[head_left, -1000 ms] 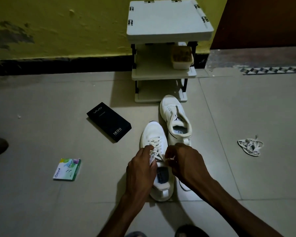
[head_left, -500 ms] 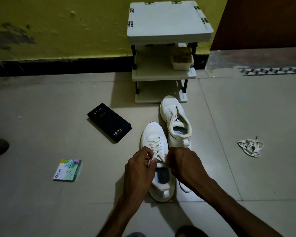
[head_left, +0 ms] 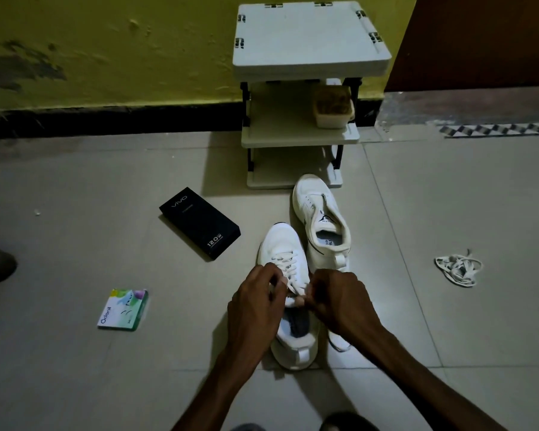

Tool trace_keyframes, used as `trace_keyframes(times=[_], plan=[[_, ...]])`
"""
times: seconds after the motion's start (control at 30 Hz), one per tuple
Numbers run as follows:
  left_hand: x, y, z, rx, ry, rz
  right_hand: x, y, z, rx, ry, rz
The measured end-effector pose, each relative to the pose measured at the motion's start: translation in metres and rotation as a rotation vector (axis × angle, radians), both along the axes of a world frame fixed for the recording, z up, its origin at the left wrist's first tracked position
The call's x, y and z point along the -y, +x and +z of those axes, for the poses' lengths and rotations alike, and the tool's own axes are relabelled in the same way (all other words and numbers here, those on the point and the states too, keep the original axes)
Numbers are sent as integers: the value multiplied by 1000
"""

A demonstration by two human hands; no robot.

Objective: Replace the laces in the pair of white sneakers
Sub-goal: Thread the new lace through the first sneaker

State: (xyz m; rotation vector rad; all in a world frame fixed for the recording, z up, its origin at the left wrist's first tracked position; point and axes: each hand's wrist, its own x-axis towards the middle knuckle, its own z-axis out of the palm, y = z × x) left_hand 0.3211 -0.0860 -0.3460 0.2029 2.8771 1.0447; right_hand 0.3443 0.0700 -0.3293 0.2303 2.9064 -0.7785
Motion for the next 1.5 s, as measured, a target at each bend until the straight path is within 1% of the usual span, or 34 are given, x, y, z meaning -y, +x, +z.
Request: trace_keyframes(times=[0.1,0.17,0.23,0.33,0.47,0.5,0.57,0.67,0.73,0.77,0.83,0.87,0.93,1.0,1.03,1.07,1.1,1.17,1.27,1.4,1.43,1.5], plan=[[1,3,-4,36,38,-34,-9,-3,-5,-57,-144,-96],[1,4,-7,65,25,-44,-9,-5,-8,-69,-165,-89],[1,4,-6,54,31,-23,-6,-8,-12,-18,-164,-63],[-3,7,-2,-21,35,-2,-5,-14,-8,52,-65,-16],[-9,11,-1,-79,-59,-8,-15,-18,5,-11,78,21],[-10,12,-1,-87,-67,-8,-16,-18,8,20,97,24],[-10,12,0,-79,-63,4,-16,-21,16,171,99,51],[-9,11,2,-23,-96,-1,-23,-24,29,361,-23,97],[-8,9,4,21,-36,-44,-30,-24,44,417,-92,149],[-7,8,5,6,6,-74,-34,-24,52,433,-135,161],[-7,4,9,-18,94,-154,-38,-23,72,423,-237,166],[-10,2,17,-10,103,-191,-39,-23,83,408,-295,167],[-22,-4,28,92,79,-204,-38,-23,101,389,-445,170],[-31,-12,37,177,157,-163,-35,-23,109,352,-594,165],[-33,-17,36,196,166,-196,-33,-22,108,324,-623,146],[-32,-19,41,191,102,-257,-32,-22,104,299,-611,120],[-28,-22,43,184,83,-291,-32,-21,97,287,-579,99],[-20,-27,48,136,146,-315,-32,-18,84,303,-540,63],[-14,-33,50,131,240,-247,-34,-11,65,278,-497,23],[-16,-39,65,106,326,-180,-28,-4,48,318,-493,111],[-17,-39,70,94,340,-175,-25,-5,46,304,-476,113],[-18,-41,80,66,347,-178,-19,-8,41,219,-382,99]])
